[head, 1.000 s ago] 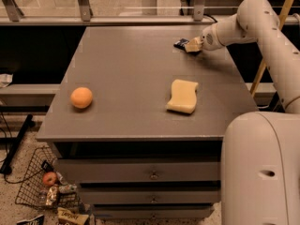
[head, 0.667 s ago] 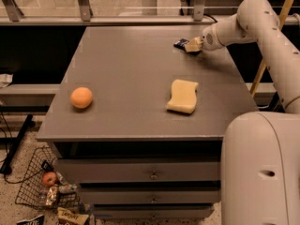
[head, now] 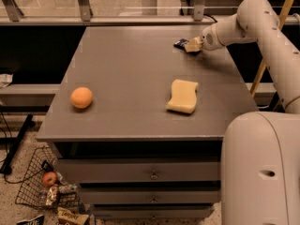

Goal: Move rxbar blueberry near sponge

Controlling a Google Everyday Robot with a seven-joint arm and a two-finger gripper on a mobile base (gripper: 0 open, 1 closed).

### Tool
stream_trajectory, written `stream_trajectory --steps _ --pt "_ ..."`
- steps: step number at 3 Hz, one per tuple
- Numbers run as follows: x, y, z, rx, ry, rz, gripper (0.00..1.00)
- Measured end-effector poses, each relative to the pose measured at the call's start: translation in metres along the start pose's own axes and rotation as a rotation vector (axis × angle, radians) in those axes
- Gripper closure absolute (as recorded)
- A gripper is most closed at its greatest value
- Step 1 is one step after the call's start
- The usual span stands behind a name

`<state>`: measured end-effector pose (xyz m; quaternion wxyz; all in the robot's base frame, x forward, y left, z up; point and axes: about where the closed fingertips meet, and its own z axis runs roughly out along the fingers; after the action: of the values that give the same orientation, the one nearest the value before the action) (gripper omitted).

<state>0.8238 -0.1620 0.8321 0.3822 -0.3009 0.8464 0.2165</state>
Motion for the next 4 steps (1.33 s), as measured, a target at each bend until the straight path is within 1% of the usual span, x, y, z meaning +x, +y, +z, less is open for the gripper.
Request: stream_trajectory --steps 1,2,3,4 --pt "-0.018 0.017 -0.031 0.021 -0.037 -0.103 1.0" --pt "-0.037 0.053 -0.077 0.052 -0.096 -0.256 1.0" --pt "-0.044 0.086 -0.111 0.072 -0.131 -0.363 1.0" --pt "-0.039 0.099 -0.119 0.053 -0.092 -0.416 1.0"
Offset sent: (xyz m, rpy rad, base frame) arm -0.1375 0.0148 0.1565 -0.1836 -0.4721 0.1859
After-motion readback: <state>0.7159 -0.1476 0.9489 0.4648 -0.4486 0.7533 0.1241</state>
